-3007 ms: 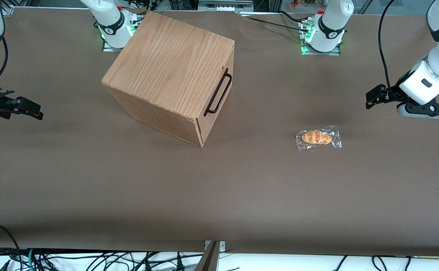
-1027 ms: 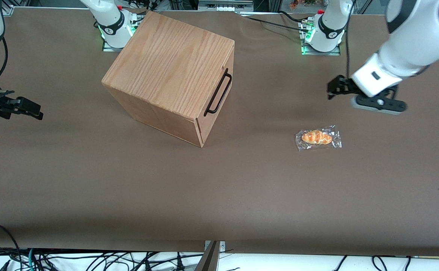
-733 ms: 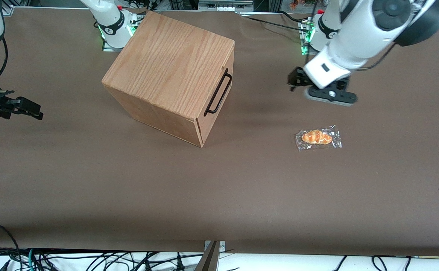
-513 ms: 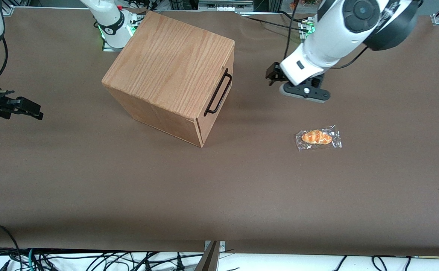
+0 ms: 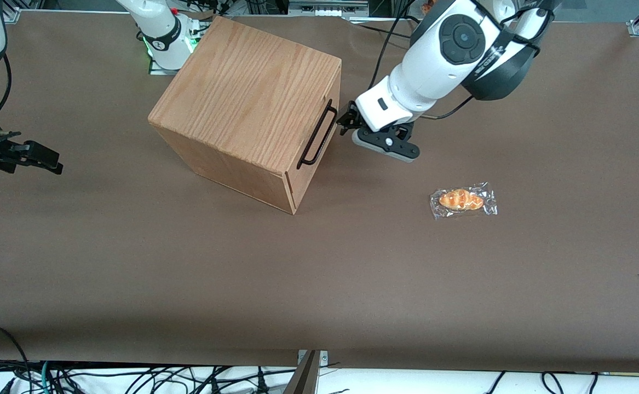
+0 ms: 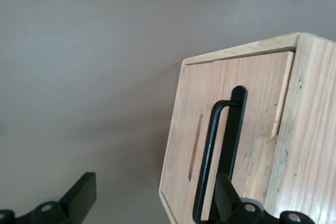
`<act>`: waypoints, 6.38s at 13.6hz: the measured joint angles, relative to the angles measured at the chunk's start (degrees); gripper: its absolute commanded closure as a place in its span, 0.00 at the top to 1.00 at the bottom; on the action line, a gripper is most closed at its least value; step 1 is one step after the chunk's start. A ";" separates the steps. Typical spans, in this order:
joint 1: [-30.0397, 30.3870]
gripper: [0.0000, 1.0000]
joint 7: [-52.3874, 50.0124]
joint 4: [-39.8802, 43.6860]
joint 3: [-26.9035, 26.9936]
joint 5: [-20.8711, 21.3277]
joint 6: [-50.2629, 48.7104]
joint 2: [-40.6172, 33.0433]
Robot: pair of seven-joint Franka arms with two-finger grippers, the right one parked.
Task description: Open top drawer with left arm
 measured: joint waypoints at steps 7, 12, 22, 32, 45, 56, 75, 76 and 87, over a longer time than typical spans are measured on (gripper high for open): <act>-2.66 1.00 0.30 -6.48 -1.71 0.00 13.04 2.53; -3.45 1.00 2.34 -7.77 -1.73 0.32 14.51 3.35; -4.02 1.00 2.63 -12.06 -1.74 4.24 16.46 3.98; -0.56 1.00 9.16 -12.30 -0.43 5.56 12.31 2.67; 2.26 1.00 22.74 -12.13 6.65 2.01 7.26 1.30; 4.21 1.00 29.46 -11.79 11.44 1.61 5.67 0.77; 4.24 1.00 30.15 -11.42 12.34 -0.04 2.72 0.79; 4.29 1.00 30.45 -11.42 12.64 -0.55 1.95 0.77; 5.13 1.00 32.35 -5.39 14.16 -3.58 -11.32 -2.75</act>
